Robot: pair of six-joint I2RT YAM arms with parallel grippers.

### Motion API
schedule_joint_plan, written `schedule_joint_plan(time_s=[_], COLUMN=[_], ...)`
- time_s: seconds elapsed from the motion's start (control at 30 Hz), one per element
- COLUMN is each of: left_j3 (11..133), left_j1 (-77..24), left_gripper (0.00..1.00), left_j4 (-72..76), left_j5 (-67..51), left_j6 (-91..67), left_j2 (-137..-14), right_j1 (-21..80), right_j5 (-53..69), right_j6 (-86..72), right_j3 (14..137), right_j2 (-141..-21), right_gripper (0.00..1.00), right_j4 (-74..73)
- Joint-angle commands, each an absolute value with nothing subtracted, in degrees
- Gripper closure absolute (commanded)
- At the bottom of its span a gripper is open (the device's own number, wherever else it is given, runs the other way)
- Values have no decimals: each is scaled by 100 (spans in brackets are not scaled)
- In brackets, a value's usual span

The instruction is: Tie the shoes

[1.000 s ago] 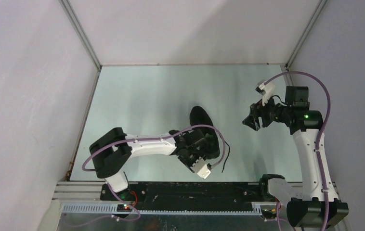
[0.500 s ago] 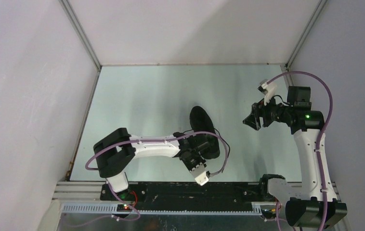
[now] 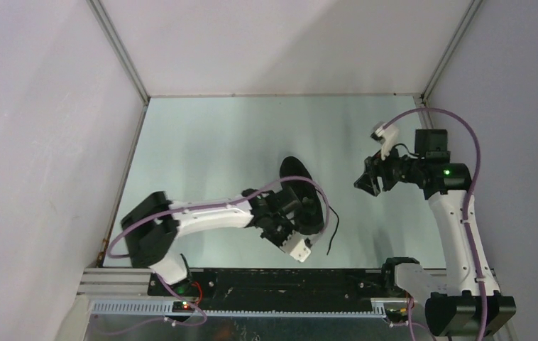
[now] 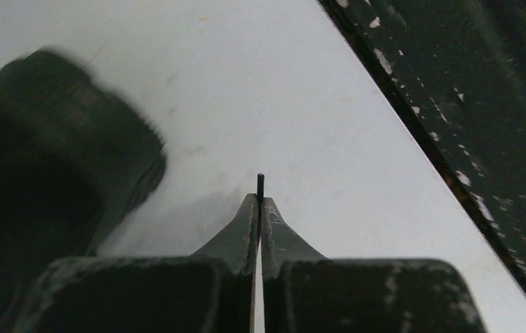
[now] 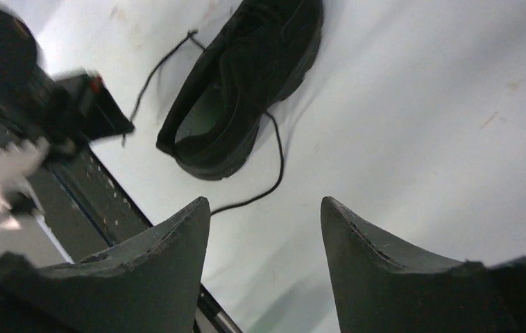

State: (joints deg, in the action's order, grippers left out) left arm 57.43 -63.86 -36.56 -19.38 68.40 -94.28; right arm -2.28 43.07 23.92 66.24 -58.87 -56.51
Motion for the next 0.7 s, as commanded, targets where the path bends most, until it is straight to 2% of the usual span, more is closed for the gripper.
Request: schedule_joint_plan(time_s=[0.0,0.23,0.37,0.53,0.67], left_j3=[6089,6297,5957,5486,5154], left_j1=[-5716,-3836,-3184,-2851,-2551], left_gripper=[100,100,100,100,100], left_j4=[-4058,-3963,-3530,-2914,-2226], left_j5=[-2814,-3537,-3663,-3770,-3897], left_j6=[5514,3644,2718,1516,477], left_j2=[-8231,-6997,-6724,-6495,-6140], right_j1=[406,1160,1692,2302,2597], right_j5=[3443,2815,2702,2593,2942], right_j6=[2939,3953,4280,4295,4031], right_j3=[6208,5787,5683,5677,5719], right_j2=[-5999,-6898,-7578,-8178,-8431], right_gripper=[39,62,70,78,80], right_j4=[-5520,-5283,-4973,-4673,-4577])
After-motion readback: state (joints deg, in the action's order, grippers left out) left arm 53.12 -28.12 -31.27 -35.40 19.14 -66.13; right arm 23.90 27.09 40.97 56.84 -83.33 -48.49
